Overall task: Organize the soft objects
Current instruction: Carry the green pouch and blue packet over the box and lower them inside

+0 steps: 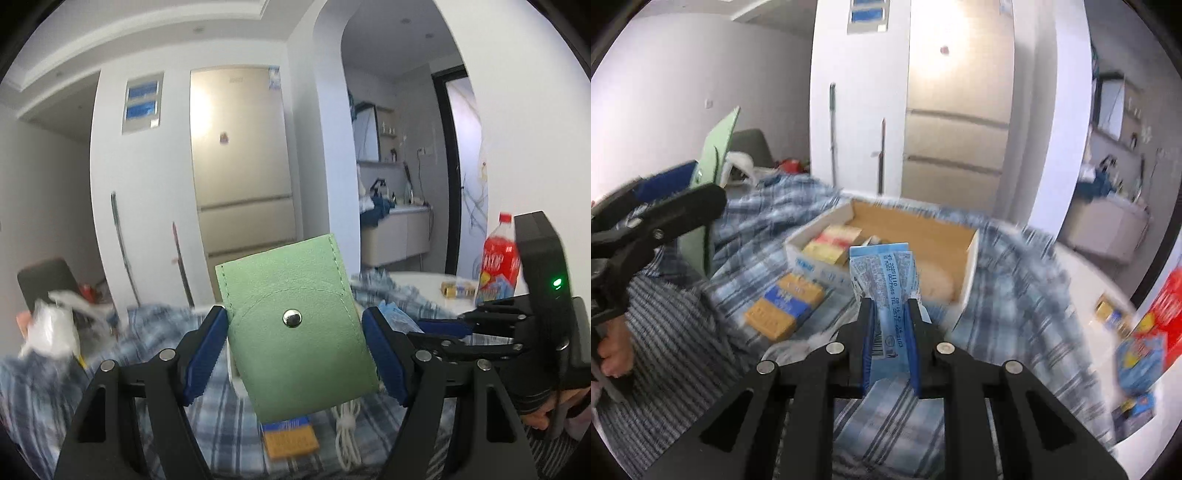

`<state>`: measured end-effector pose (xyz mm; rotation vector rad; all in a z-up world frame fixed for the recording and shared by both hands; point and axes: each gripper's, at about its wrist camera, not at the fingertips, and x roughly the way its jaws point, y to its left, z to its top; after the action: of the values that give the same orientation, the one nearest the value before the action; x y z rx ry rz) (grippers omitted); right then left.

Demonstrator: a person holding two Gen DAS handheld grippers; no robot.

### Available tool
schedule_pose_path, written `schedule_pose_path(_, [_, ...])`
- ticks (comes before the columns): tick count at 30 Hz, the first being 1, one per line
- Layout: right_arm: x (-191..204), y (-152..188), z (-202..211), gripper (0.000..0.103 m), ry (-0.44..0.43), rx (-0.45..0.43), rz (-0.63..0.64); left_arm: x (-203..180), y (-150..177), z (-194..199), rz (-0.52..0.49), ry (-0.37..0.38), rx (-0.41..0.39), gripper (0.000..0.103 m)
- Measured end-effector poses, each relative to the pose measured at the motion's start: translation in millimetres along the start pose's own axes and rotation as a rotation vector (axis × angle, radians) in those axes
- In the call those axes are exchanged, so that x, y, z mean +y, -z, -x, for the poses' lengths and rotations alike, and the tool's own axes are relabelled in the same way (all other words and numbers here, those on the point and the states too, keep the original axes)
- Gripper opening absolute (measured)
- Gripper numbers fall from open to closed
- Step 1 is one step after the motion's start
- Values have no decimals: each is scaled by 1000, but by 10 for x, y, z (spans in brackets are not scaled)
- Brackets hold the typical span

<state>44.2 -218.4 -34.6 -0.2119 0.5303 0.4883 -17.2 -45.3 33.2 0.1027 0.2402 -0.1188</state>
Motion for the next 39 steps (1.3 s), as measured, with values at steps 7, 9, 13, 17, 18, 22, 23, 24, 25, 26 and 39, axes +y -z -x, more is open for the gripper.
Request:
schedule_pose_path(7, [-157, -590, 38, 15, 109, -114, -50, 66, -529, -289, 12, 10, -49, 77])
schedule_pose_path(9, [-233, -759, -15, 15, 119, -136, -73, 125, -627, -498, 43, 0, -24, 77])
schedule_pose_path(13, [-407, -1041, -244, 15, 158, -150, -117, 249, -693, -1058, 56, -13, 75, 77])
schedule_pose_path(17, [-554, -1138, -590, 15, 166, -112, -157, 337, -559, -1639, 50, -8, 260, 77])
schedule_pose_path(18, [-592, -1132, -682, 15, 163, -97, -173, 330, -489, -1789, 36, 3, 325, 77])
schedule_pose_path(22, [-679, -1038, -1028, 15, 142, -35, -207, 285, -202, -2129, -5, 28, 470, 77])
schedule_pose_path(23, [-690, -995, -1095, 15, 139, -23, -212, 290, -112, -2190, -4, 34, 494, 77])
schedule_pose_path(24, [-700, -947, -1144, 15, 133, -14, -220, 308, -30, -2237, -1, 29, 508, 77])
schedule_pose_path(25, [-709, -900, -1191, 15, 122, -4, -228, 325, 32, -2242, 3, 20, 508, 77])
schedule_pose_path(26, [-709, -838, -1228, 15, 109, 7, -233, 337, 92, -2274, 7, 13, 509, 77])
schedule_pose_path(39, [-769, -563, -1605, 15, 9, 121, -246, 492, 496, -2542, -21, 5, 651, 77])
